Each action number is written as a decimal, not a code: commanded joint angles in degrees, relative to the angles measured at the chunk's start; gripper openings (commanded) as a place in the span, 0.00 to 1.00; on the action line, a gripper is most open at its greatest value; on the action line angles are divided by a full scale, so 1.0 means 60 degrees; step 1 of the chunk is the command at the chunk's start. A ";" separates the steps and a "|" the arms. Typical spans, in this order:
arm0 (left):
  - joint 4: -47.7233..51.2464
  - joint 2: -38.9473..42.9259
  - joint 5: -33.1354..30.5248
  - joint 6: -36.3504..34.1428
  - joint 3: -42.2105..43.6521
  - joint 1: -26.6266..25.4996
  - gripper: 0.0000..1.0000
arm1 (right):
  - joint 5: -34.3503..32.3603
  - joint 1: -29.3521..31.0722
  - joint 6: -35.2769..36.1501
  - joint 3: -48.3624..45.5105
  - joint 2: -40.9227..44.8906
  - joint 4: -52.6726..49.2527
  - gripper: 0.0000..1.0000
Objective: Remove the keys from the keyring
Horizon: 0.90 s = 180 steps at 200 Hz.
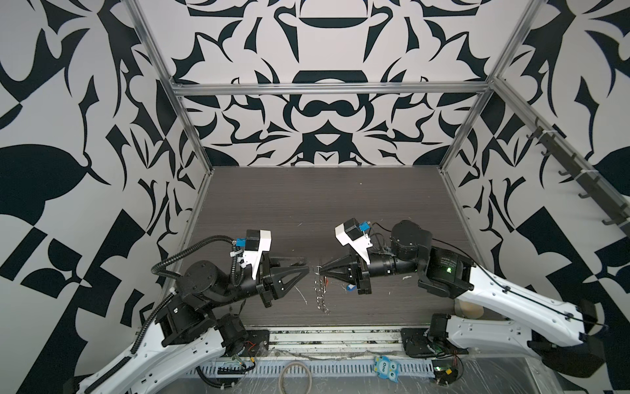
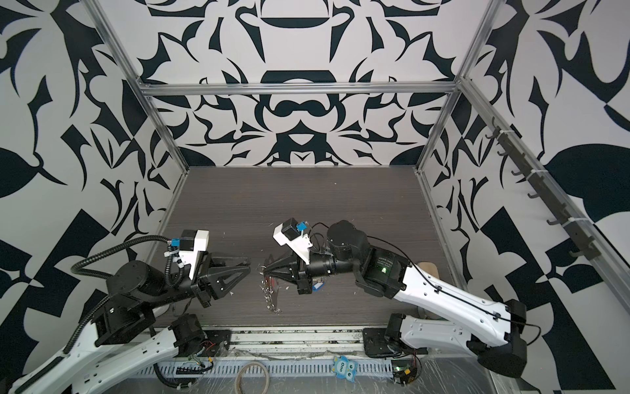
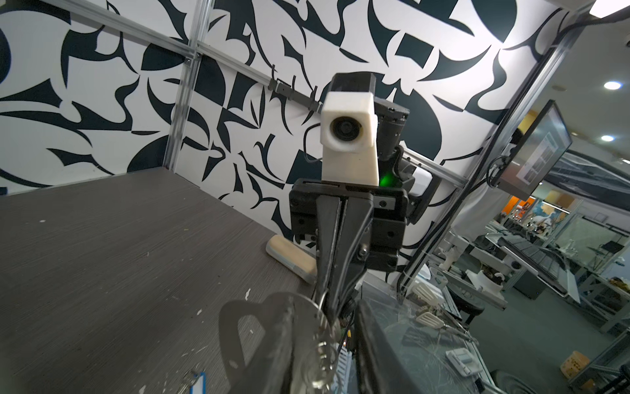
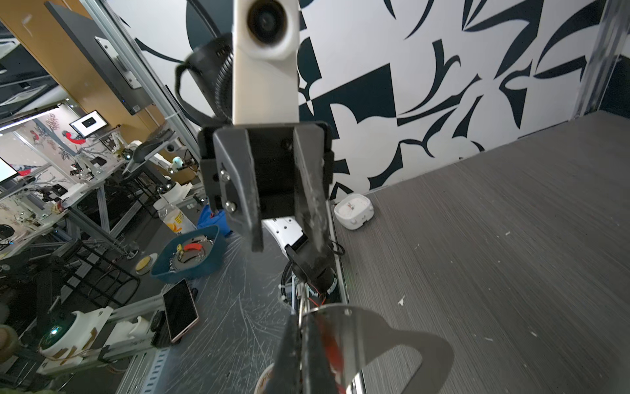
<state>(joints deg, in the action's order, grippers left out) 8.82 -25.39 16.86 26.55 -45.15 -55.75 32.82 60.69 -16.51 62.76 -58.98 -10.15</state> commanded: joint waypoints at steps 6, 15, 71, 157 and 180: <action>0.2220 -0.0702 0.0333 -0.0340 -0.0987 0.0006 0.33 | 0.0626 -0.0348 0.0444 0.0800 -0.0132 -0.1218 0.00; 0.2659 -0.0964 0.0496 -0.0407 -0.1252 0.0012 0.33 | 0.0716 -0.0427 0.0569 0.0993 -0.0221 -0.1550 0.00; 0.4363 -0.1974 0.1058 -0.0687 -0.2572 0.0006 0.30 | 0.1308 -0.0497 0.1268 0.2039 -0.0839 -0.2978 0.00; 0.4906 -0.2617 0.1125 -0.0732 -0.2975 0.0006 0.25 | 0.1539 -0.0498 0.1317 0.2260 -0.1079 -0.3034 0.00; 0.4863 -0.2722 0.1175 -0.0760 -0.3015 0.0014 0.25 | 0.1576 -0.0505 0.1302 0.2298 -0.1140 -0.3006 0.00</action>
<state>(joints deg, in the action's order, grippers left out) 36.29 -41.41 23.40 22.85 -61.49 -55.75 40.51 57.71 -9.41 73.36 -65.98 -29.85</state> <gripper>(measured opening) 0.255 0.042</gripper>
